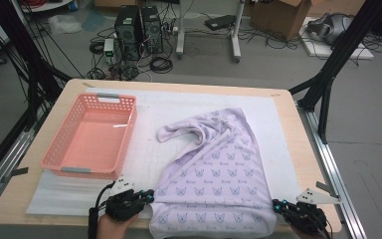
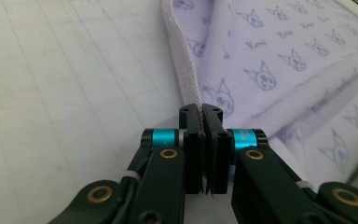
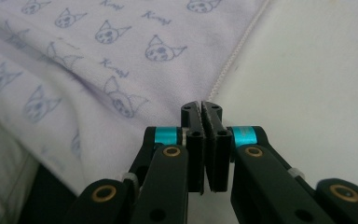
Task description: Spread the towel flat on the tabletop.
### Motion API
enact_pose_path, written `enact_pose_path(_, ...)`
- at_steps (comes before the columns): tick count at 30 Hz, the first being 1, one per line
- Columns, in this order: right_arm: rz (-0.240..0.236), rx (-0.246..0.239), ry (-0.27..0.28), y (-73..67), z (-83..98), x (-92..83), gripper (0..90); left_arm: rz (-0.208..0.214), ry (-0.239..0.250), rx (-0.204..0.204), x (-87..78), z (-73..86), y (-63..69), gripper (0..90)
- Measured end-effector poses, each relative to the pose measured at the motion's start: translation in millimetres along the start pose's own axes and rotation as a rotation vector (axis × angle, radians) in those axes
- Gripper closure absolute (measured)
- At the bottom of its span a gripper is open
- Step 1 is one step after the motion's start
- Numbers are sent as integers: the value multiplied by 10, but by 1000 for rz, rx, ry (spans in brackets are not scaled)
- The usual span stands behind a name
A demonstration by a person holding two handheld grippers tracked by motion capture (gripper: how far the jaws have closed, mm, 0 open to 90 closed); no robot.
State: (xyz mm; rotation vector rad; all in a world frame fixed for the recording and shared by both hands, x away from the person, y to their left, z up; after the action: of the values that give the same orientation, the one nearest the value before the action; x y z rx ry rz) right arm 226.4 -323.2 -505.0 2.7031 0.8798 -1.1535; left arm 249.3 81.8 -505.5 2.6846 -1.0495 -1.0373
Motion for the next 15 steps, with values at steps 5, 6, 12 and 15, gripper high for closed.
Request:
enact_pose_path(5, -23, 5, 45, -16, -105, -30, 740, 12, 55, 53, 23, -107, 20, 624)
enact_pose_path(6, -20, 5, 66, 1, -163, -11, 706, 8, 70, 60, 52, -157, 3, 595)
enact_pose_path(12, 30, -9, 72, 129, -352, 192, 671, 11, 118, 85, 205, -436, -42, 519)
enact_pose_path(15, 44, -8, 74, 207, -426, 266, 652, 14, 115, 86, 292, -531, -77, 517)
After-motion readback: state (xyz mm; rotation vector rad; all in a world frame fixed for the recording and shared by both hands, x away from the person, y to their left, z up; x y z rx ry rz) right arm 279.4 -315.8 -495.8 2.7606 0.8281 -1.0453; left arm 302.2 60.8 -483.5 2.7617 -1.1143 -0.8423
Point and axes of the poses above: each handheld gripper's, and its own axes: x roughly forward along the jaws, z roughly out of its underside, y roughly to its right, the point moved 9 cm from there along x, roughly forward along the jaws, and after that the axes turned 1 degree about -y, right-handed, at the moved point
